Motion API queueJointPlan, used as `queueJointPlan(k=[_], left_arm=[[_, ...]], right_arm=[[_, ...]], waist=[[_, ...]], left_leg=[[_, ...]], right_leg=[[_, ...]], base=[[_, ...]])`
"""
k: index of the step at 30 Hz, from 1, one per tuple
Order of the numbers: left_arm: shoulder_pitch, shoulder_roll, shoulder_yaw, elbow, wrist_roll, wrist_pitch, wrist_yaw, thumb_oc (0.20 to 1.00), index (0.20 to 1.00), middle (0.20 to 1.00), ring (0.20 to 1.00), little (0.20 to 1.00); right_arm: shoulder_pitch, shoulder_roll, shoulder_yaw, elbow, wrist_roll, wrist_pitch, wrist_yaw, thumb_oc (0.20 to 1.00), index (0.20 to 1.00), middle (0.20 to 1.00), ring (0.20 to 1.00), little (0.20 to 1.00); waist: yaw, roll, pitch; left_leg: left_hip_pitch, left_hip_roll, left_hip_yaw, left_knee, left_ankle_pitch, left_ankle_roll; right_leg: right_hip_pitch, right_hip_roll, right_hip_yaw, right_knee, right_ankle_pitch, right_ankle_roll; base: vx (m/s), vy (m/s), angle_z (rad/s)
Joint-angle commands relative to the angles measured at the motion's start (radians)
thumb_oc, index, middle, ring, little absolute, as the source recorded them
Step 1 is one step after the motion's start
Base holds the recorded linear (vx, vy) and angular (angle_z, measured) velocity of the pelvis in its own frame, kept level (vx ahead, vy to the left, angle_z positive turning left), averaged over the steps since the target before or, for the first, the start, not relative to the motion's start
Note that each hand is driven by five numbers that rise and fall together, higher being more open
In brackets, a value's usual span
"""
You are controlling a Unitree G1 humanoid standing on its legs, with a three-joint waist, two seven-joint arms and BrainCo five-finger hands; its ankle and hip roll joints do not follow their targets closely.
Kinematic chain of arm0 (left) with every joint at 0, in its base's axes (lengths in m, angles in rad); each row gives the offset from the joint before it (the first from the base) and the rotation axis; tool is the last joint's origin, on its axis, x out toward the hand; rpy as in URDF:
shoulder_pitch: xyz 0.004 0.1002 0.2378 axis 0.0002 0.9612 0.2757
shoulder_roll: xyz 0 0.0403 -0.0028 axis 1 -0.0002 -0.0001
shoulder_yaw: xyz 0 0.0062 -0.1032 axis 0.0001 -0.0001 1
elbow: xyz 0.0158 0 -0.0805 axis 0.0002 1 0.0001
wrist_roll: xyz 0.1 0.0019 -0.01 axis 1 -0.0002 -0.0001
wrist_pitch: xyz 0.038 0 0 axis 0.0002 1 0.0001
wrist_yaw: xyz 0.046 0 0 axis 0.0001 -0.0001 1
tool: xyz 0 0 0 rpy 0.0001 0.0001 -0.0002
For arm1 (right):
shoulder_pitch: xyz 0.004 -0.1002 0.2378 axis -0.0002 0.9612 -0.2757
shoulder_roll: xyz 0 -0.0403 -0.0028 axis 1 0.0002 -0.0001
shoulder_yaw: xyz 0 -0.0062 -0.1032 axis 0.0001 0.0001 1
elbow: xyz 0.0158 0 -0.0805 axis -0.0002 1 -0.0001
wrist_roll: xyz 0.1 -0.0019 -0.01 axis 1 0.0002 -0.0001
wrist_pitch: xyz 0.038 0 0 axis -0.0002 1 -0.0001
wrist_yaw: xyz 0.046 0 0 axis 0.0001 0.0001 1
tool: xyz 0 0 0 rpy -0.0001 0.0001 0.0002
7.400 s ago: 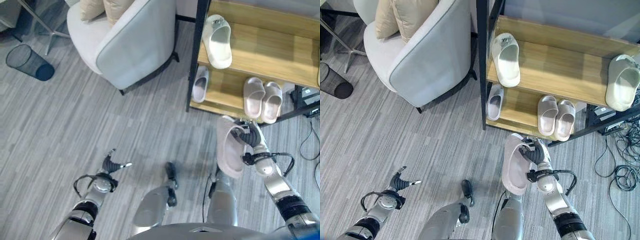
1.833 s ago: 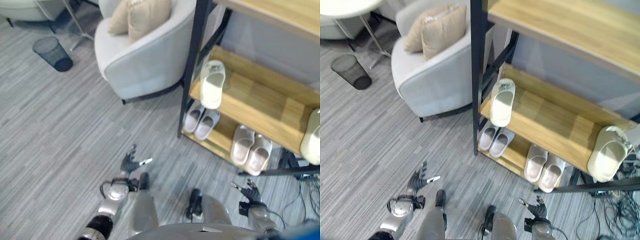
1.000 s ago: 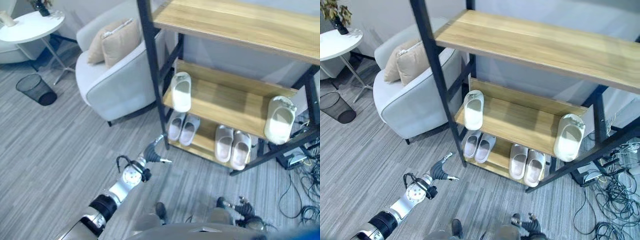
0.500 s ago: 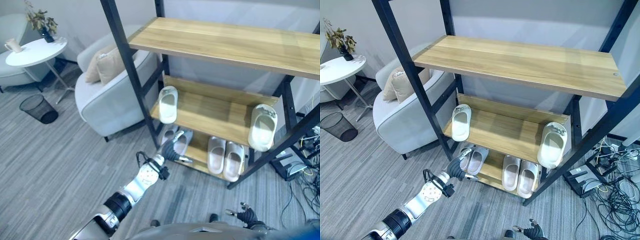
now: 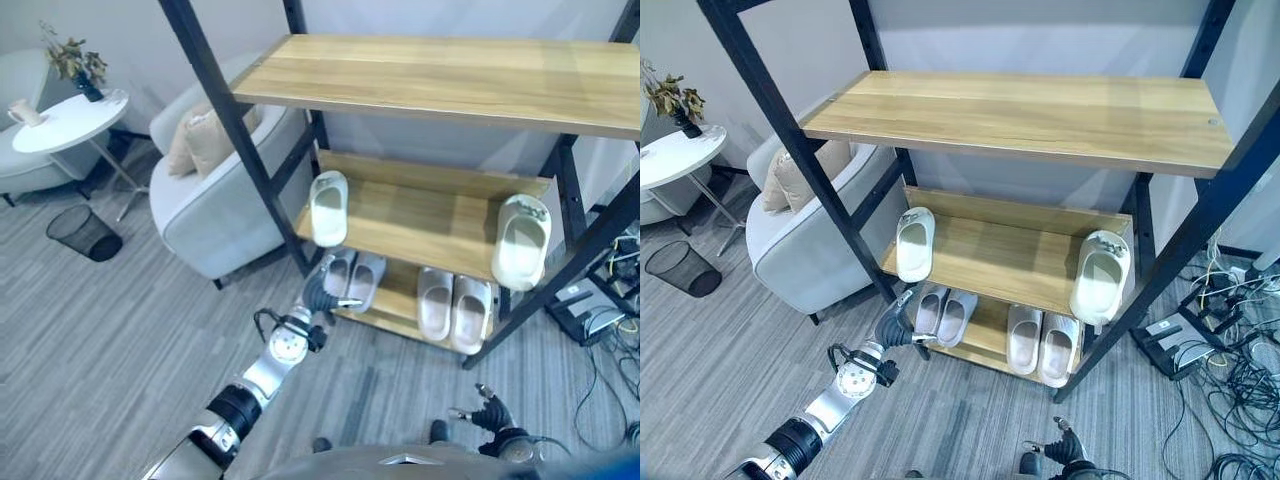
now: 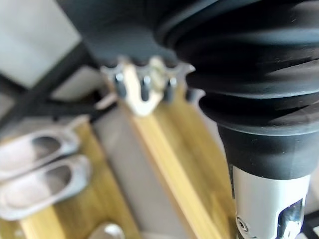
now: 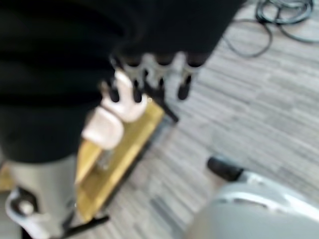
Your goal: Arrange the slippers neatly on the shoe rack.
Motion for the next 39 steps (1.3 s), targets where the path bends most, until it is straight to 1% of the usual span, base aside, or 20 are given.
queueJointPlan(k=[1, 3, 6, 8, 9, 10, 11, 14, 16, 17, 18, 19, 22, 24, 25, 31, 37, 39], left_arm=[[-0.108, 0.004, 0.055, -0.03, 0.038, -0.037, 0.035, 1.0, 1.0, 1.0, 1.0, 1.0], [-0.115, 0.009, 0.051, -0.043, 0.046, -0.038, 0.033, 1.0, 1.0, 1.0, 1.0, 1.0], [-0.183, 0.032, 0.032, -0.074, 0.061, -0.047, 0.024, 1.0, 1.0, 1.0, 1.0, 1.0], [-0.265, 0.037, 0.03, -0.05, 0.07, -0.047, 0.055, 1.0, 1.0, 1.0, 1.0, 1.0], [-0.265, 0.037, 0.03, -0.05, 0.07, -0.048, 0.055, 1.0, 1.0, 1.0, 1.0, 1.0], [-0.302, 0.041, 0.032, -0.034, 0.08, -0.049, 0.077, 1.0, 1.0, 1.0, 1.0, 1.0], [-0.376, 0.069, 0.045, -0.019, 0.104, -0.056, 0.133, 1.0, 1.0, 1.0, 1.0, 1.0], [-0.448, 0.102, 0.058, 0.012, 0.11, -0.054, 0.18, 1.0, 1.0, 1.0, 1.0, 1.0], [-0.577, 0.174, 0.059, 0.046, 0.156, -0.039, 0.253, 1.0, 1.0, 1.0, 1.0, 1.0], [-0.615, 0.201, 0.055, 0.051, 0.179, -0.033, 0.274, 1.0, 1.0, 1.0, 1.0, 1.0], [-0.616, 0.202, 0.055, 0.052, 0.179, -0.033, 0.274, 1.0, 1.0, 1.0, 1.0, 1.0], [-0.648, 0.228, 0.052, 0.06, 0.2, -0.024, 0.293, 1.0, 1.0, 1.0, 1.0, 1.0], [-0.696, 0.27, 0.042, 0.068, 0.232, -0.013, 0.317, 1.0, 1.0, 1.0, 1.0, 1.0], [-0.734, 0.347, 0.048, 0.078, 0.282, 0.009, 0.352, 1.0, 1.0, 1.0, 1.0, 1.0], [-0.736, 0.36, 0.051, 0.084, 0.292, 0.014, 0.358, 1.0, 1.0, 1.0, 1.0, 1.0], [-0.753, 0.395, 0.065, 0.121, 0.304, 0.033, 0.378, 1.0, 1.0, 1.0, 1.0, 1.0], [-0.808, 0.425, 0.041, 0.186, 0.327, 0.059, 0.398, 1.0, 1.0, 1.0, 1.0, 1.0], [-0.82, 0.421, 0.064, 0.193, 0.295, 0.057, 0.416, 1.0, 1.0, 1.0, 1.0, 1.0]], right_arm=[[-0.043, 0.017, 0.003, -0.013, -0.007, -0.032, -0.023, 1.0, 1.0, 1.0, 1.0, 1.0], [-0.04, 0.018, 0.003, -0.016, -0.009, -0.03, -0.023, 1.0, 1.0, 1.0, 1.0, 1.0], [-0.045, 0.013, 0.011, -0.031, -0.018, -0.025, -0.014, 1.0, 1.0, 1.0, 1.0, 1.0], [-0.057, 0.004, 0.025, -0.045, -0.026, -0.024, -0.013, 1.0, 1.0, 1.0, 1.0, 1.0], [-0.057, 0.004, 0.025, -0.045, -0.026, -0.024, -0.013, 1.0, 1.0, 1.0, 1.0, 1.0], [-0.068, 0.001, 0.033, -0.053, -0.028, -0.024, -0.016, 1.0, 1.0, 1.0, 1.0, 1.0], [-0.078, -0.003, 0.045, -0.075, -0.029, -0.03, -0.018, 1.0, 1.0, 1.0, 1.0, 1.0], [-0.08, -0.012, 0.057, -0.108, -0.038, -0.035, -0.021, 1.0, 1.0, 1.0, 1.0, 1.0], [-0.1, -0.016, 0.064, -0.117, -0.039, -0.045, -0.032, 1.0, 1.0, 1.0, 1.0, 1.0], [-0.101, -0.018, 0.063, -0.122, -0.037, -0.05, -0.038, 1.0, 1.0, 1.0, 1.0, 1.0], [-0.102, -0.018, 0.063, -0.122, -0.037, -0.05, -0.038, 1.0, 1.0, 1.0, 1.0, 1.0], [-0.104, -0.019, 0.066, -0.123, -0.036, -0.055, -0.044, 1.0, 1.0, 1.0, 1.0, 1.0], [-0.113, -0.025, 0.068, -0.14, -0.039, -0.059, -0.053, 1.0, 1.0, 1.0, 1.0, 1.0], [-0.111, -0.018, 0.054, -0.149, -0.015, -0.071, -0.057, 1.0, 1.0, 1.0, 1.0, 1.0], [-0.107, -0.017, 0.051, -0.149, -0.014, -0.073, -0.059, 1.0, 1.0, 1.0, 1.0, 1.0], [-0.113, -0.009, 0.047, -0.144, -0.004, -0.081, -0.071, 1.0, 1.0, 1.0, 1.0, 1.0], [-0.114, -0.019, 0.046, -0.185, 0.001, -0.098, -0.081, 1.0, 1.0, 1.0, 1.0, 1.0], [-0.119, -0.016, 0.048, -0.201, 0.004, -0.098, -0.091, 1.0, 1.0, 1.0, 1.0, 1.0]], waist=[[-0.008, -0.05, 0.055], [-0.01, -0.051, 0.055], [-0.021, -0.052, 0.069], [-0.028, -0.054, 0.089], [-0.028, -0.054, 0.089], [-0.033, -0.056, 0.101], [-0.04, -0.061, 0.114], [-0.049, -0.069, 0.123], [-0.059, -0.075, 0.146], [-0.062, -0.076, 0.153], [-0.062, -0.076, 0.153], [-0.063, -0.078, 0.163], [-0.065, -0.079, 0.18], [-0.066, -0.08, 0.193], [-0.065, -0.079, 0.194], [-0.062, -0.073, 0.202], [-0.062, -0.069, 0.219], [-0.062, -0.072, 0.223]], left_leg=[[0.03, 0.02, -0.104, 0.008, -0.037, -0.04], [0.035, 0.017, -0.1, 0.008, -0.042, -0.038], [0.029, 0.007, -0.088, 0.007, -0.051, -0.034], [0.006, 0.002, -0.081, 0.008, -0.05, -0.031], [0.006, 0.002, -0.081, 0.008, -0.05, -0.031], [-0.009, 0.0, -0.08, 0.009, -0.048, -0.03], [-0.049, -0.005, -0.072, 0.009, -0.042, -0.029], [-0.086, -0.007, -0.062, 0.012, -0.036, -0.028], [-0.144, -0.012, -0.054, 0.017, -0.024, -0.025], [-0.158, -0.015, -0.055, 0.018, -0.022, -0.024], [-0.159, -0.015, -0.055, 0.019, -0.022, -0.024], [-0.171, -0.016, -0.054, 0.022, -0.02, -0.024], [-0.194, -0.018, -0.056, 0.028, -0.017, -0.024], [-0.216, -0.021, -0.056, 0.025, -0.011, -0.026], [-0.22, -0.021, -0.054, 0.022, -0.009, -0.027], [-0.246, -0.023, -0.057, 0.013, 0.003, -0.029], [-0.282, -0.024, -0.07, 0.004, 0.013, -0.034], [-0.298, -0.022, -0.074, 0.004, 0.014, -0.035]], right_leg=[[0.015, 0.022, 0.034, 0.065, -0.082, 0.006], [0.02, 0.019, 0.035, 0.062, -0.08, 0.009], [0.0, 0.008, 0.046, 0.068, -0.07, 0.018], [-0.04, 0.003, 0.055, 0.077, -0.062, 0.024], [-0.04, 0.003, 0.055, 0.077, -0.062, 0.024], [-0.061, 0.002, 0.06, 0.082, -0.057, 0.027], [-0.115, 0.0, 0.078, 0.091, -0.043, 0.031], [-0.165, -0.003, 0.098, 0.101, -0.03, 0.034], [-0.234, -0.01, 0.118, 0.116, -0.012, 0.037], [-0.248, -0.013, 0.122, 0.116, -0.007, 0.039], [-0.249, -0.013, 0.122, 0.117, -0.007, 0.039], [-0.259, -0.015, 0.124, 0.115, -0.002, 0.04], [-0.276, -0.02, 0.127, 0.113, 0.008, 0.044], [-0.297, -0.023, 0.129, 0.104, 0.02, 0.049], [-0.3, -0.025, 0.128, 0.101, 0.022, 0.05], [-0.32, -0.028, 0.124, 0.085, 0.035, 0.053], [-0.347, -0.037, 0.106, 0.078, 0.046, 0.06], [-0.358, -0.037, 0.102, 0.075, 0.05, 0.061]], base=[[0.07, 0.049, -0.03], [0.06, 0.054, -0.03], [0.01, 0.081, -0.03], [-0.07, 0.054, -0.1], [-0.09, 0.041, -0.21], [-0.14, 0.047, -0.2], [-0.16, 0.052, -0.2], [-0.1, 0.036, -0.32], [-0.08, 0.062, -0.36], [-0.03, 0.047, -0.14], [0.0, 0.033, -0.15], [-0.01, 0.019, -0.13], [0.01, 0.015, -0.04], [0.04, 0.016, -0.01], [0.0, 0.0, 0.0], [0.0, 0.0, 0.0], [0.0, -0.002, 0.02], [0.01, -0.014, 0.16]])
